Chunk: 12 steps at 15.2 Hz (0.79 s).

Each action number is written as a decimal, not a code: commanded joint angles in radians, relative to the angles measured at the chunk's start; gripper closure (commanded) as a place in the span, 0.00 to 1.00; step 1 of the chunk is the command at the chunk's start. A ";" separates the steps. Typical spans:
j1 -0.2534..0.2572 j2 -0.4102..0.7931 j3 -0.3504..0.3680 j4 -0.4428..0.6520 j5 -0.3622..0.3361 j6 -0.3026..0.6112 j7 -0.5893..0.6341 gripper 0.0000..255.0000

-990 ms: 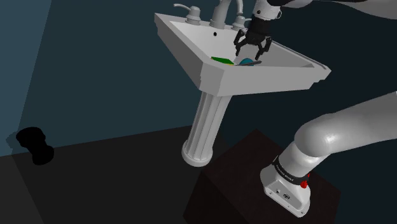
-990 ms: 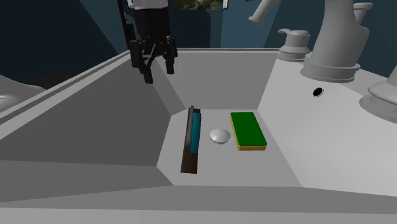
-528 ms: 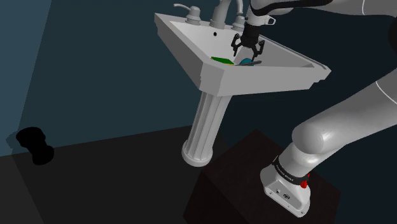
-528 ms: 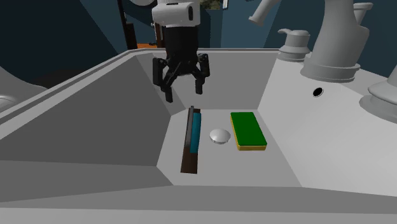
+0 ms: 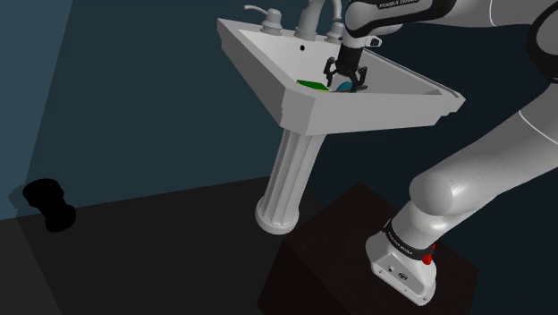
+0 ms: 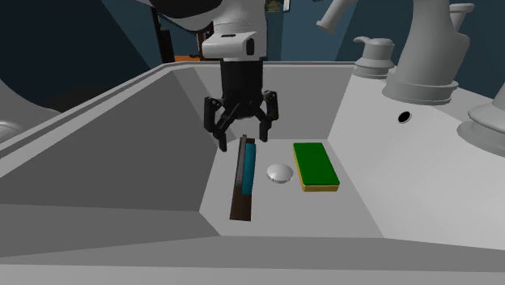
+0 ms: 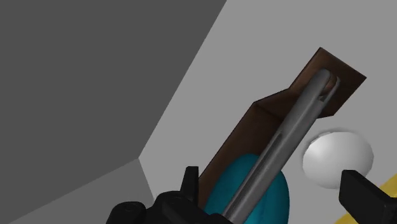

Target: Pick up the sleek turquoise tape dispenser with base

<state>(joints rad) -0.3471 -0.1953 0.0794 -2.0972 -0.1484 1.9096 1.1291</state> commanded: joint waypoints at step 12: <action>0.001 0.006 0.002 -0.028 -0.002 0.033 0.009 1.00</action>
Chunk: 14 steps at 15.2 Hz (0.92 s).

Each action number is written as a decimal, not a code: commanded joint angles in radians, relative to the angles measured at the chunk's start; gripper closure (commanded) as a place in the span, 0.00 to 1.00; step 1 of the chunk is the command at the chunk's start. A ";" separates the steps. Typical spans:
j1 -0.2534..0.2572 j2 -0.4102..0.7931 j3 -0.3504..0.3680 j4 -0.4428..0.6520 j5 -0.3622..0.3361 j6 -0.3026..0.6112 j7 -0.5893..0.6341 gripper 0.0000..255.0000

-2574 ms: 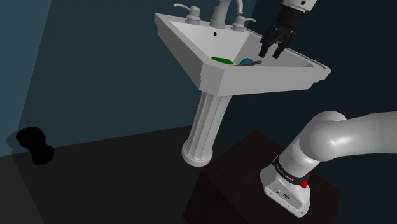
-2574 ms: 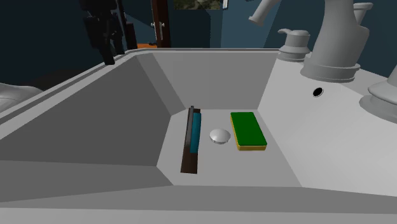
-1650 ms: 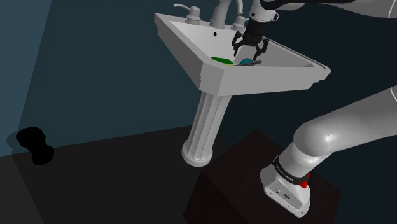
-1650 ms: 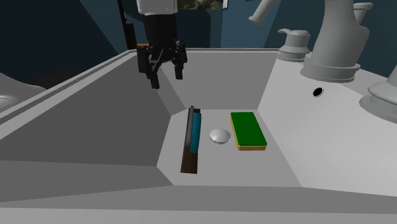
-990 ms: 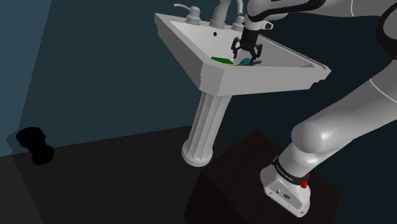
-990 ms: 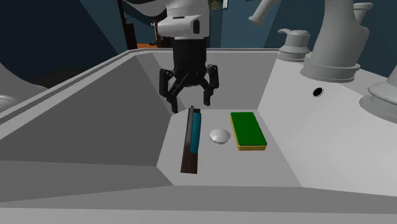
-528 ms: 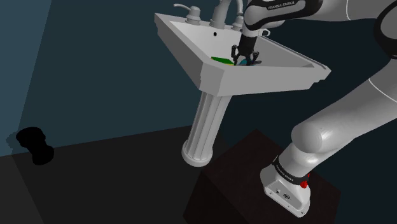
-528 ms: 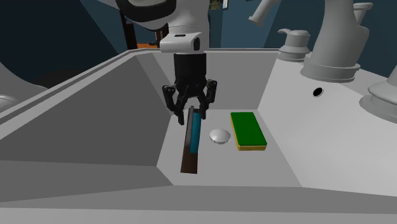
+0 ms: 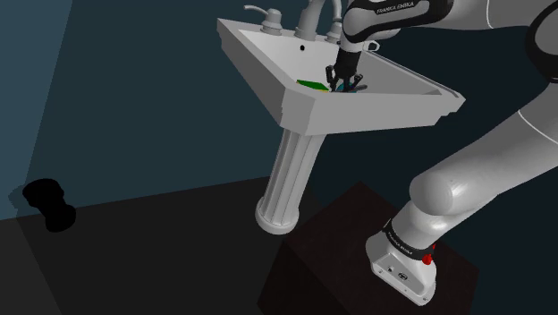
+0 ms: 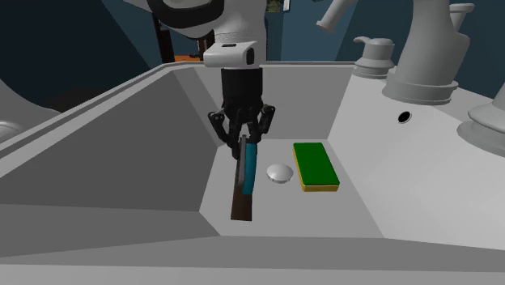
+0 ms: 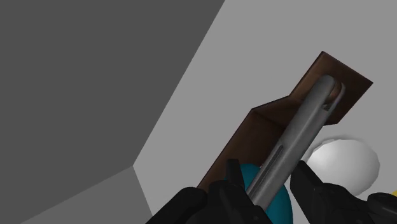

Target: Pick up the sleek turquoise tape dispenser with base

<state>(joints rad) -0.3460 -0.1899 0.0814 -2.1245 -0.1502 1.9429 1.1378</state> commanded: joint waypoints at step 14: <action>0.000 -0.014 0.000 0.159 0.008 -0.172 -0.026 1.00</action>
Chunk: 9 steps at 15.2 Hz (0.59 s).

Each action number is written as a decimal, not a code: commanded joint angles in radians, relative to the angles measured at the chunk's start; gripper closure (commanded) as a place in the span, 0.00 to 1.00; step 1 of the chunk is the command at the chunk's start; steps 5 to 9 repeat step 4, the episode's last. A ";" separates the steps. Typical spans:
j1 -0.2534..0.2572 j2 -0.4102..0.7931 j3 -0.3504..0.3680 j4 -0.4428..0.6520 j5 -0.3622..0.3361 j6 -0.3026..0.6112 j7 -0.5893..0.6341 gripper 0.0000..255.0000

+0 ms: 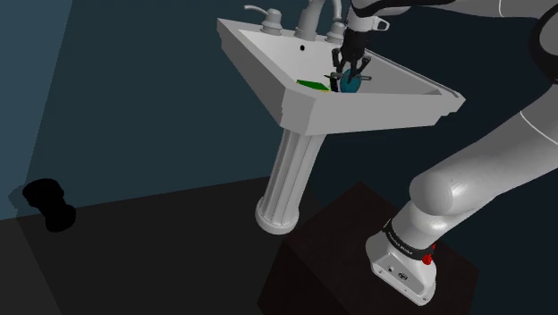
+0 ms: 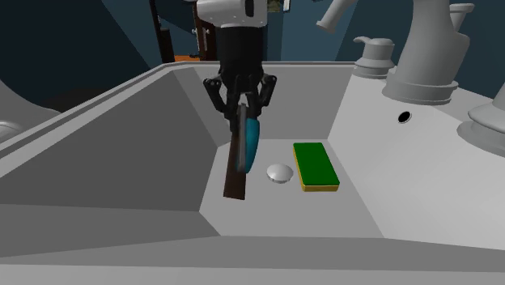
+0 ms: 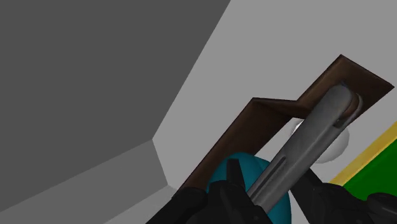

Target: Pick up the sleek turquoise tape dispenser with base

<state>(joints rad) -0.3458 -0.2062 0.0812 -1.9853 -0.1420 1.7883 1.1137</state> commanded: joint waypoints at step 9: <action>0.000 0.004 0.001 0.049 0.001 -0.046 -0.006 1.00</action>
